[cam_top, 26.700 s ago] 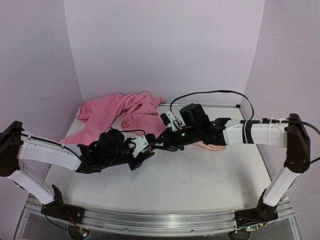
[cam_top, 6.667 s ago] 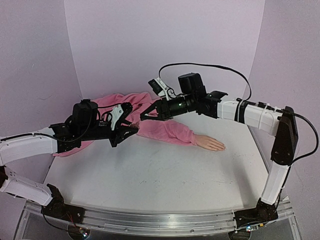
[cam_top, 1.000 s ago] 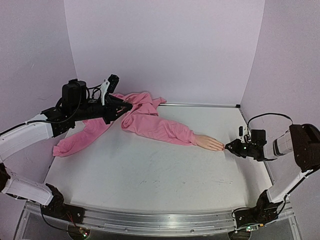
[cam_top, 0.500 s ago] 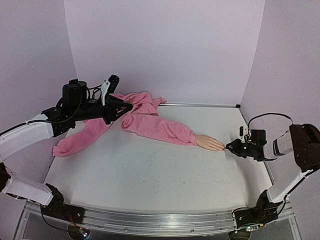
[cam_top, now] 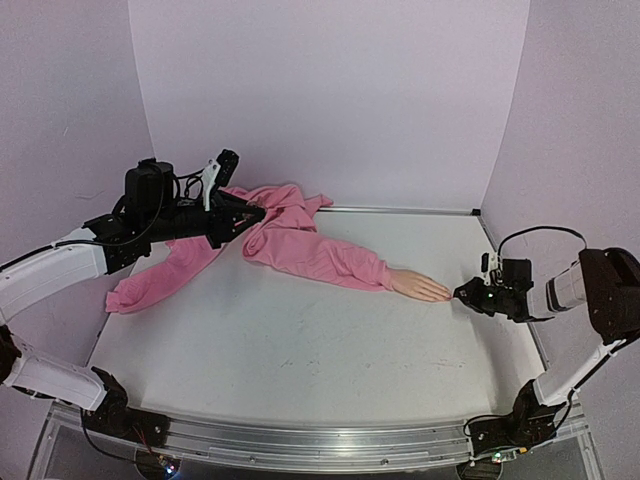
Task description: Paint the nails
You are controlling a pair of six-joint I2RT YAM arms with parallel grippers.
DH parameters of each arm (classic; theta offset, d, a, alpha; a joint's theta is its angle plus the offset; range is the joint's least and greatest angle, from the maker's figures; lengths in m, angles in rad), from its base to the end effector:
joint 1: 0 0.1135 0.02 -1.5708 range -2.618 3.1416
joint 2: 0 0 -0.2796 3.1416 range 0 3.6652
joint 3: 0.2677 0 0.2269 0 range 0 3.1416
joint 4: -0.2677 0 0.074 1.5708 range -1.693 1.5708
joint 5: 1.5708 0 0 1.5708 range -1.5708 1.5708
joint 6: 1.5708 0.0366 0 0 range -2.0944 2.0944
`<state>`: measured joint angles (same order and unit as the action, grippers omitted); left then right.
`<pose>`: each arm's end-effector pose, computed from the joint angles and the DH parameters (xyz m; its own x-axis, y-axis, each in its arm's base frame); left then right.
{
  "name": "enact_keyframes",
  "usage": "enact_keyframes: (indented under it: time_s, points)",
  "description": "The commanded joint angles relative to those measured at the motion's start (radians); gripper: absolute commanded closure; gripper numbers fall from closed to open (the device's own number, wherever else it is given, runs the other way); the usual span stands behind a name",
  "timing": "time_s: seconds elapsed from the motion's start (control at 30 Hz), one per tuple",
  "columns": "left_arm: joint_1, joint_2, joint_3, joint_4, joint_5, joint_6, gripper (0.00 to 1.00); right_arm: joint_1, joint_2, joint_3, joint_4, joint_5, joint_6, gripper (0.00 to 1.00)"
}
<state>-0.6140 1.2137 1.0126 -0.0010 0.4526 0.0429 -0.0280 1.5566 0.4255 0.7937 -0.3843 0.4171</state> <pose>0.1979 -0.1591 0.3691 -0.1267 0.1365 -0.9825 0.8745 0.4828 -0.0457 0.2656 0.0063 0.1849 -0.4353 0.3879 -0.8124 -0.1655 0.8526 0.4957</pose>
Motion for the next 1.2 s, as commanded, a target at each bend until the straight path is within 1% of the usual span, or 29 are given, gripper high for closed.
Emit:
enact_keyframes:
  time_s: [0.0, 0.23, 0.4, 0.53, 1.17]
  points:
    - [0.007, -0.001, 0.014, 0.043, 0.02, -0.015, 1.0, -0.004, -0.044, 0.009, 0.022, 0.015, 0.008, 1.0]
    - [0.007, -0.008, 0.013, 0.044, 0.018, -0.012, 1.0, -0.004, -0.071, -0.008, 0.023, 0.014, 0.005, 1.0]
    - [0.006, -0.009, 0.014, 0.044, 0.018, -0.012, 1.0, -0.004, -0.069, -0.011, 0.042, -0.057, -0.018, 1.0]
    - [0.007, -0.007, 0.014, 0.044, 0.02, -0.012, 1.0, -0.004, -0.02, 0.014, 0.045, -0.099, -0.024, 1.0]
    - [0.008, -0.003, 0.016, 0.043, 0.027, -0.018, 1.0, -0.004, 0.002, 0.031, 0.041, -0.079, -0.02, 1.0]
